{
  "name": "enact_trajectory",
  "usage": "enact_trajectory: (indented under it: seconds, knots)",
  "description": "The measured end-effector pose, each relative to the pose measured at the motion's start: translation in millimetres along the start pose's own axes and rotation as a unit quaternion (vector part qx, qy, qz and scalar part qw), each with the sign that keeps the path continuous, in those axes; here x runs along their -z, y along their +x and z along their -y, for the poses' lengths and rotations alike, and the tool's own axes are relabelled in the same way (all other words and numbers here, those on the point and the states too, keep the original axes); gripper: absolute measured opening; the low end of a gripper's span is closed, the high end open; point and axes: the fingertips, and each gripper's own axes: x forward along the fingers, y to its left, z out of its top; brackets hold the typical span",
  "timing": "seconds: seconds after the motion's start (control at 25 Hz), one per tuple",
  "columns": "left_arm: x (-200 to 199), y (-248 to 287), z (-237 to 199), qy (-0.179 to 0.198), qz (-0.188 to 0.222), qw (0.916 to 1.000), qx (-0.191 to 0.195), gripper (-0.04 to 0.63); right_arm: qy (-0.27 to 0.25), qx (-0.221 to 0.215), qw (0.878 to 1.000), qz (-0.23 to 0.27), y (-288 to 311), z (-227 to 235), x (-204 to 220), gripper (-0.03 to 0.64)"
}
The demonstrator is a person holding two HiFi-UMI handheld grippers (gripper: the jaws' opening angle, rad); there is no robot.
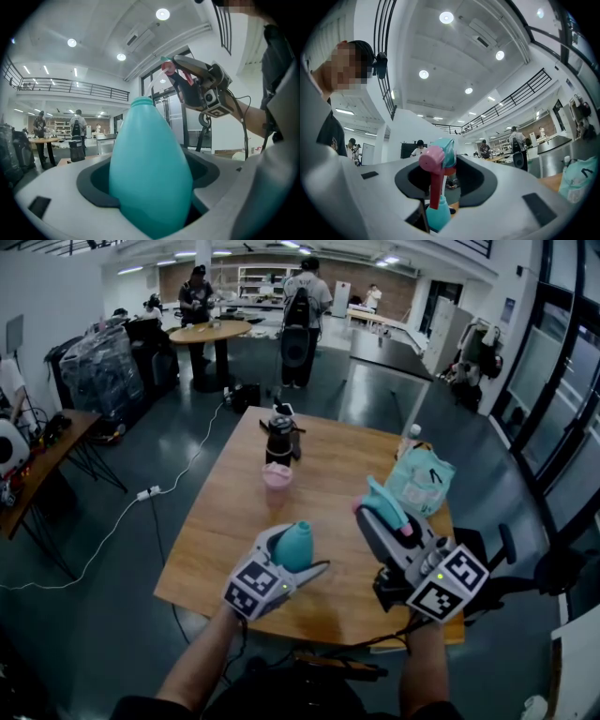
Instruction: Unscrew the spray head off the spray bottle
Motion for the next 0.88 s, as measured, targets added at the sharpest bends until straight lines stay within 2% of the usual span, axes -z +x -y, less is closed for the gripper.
enact_trajectory:
  seconds: [0.4, 0.88]
  knots:
    - [7.7, -1.6, -4.0, -0.006, -0.012, 0.9999, -0.009, 0.426, 0.011, 0.025, 0.998, 0.057, -16.3, 16.0, -21.4, 0.135]
    - [-9.1, -5.3, 2.0, 0.000, 0.006, 0.9999, -0.008, 0.426, 0.011, 0.072, 0.997, 0.026, -17.6, 43.3, 21.7, 0.135]
